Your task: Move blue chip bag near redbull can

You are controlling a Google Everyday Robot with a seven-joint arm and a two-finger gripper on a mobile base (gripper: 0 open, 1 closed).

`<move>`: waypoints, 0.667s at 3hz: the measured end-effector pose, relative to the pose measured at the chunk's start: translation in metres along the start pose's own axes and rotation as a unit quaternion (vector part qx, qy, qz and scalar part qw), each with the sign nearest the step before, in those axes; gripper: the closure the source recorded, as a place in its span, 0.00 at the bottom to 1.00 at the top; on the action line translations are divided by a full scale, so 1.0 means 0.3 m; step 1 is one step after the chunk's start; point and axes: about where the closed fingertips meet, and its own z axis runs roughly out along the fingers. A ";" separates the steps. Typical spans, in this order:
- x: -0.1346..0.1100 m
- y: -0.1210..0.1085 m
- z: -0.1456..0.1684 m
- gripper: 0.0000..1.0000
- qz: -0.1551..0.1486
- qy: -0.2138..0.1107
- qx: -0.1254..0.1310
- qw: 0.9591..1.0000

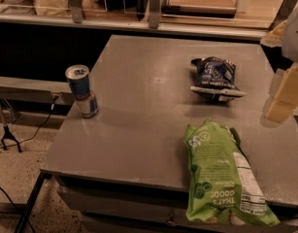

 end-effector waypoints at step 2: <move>-0.015 -0.044 0.010 0.00 0.016 -0.009 -0.002 1.000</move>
Offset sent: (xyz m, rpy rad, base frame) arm 0.0383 0.0015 -0.0003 0.0745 0.0343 -0.0682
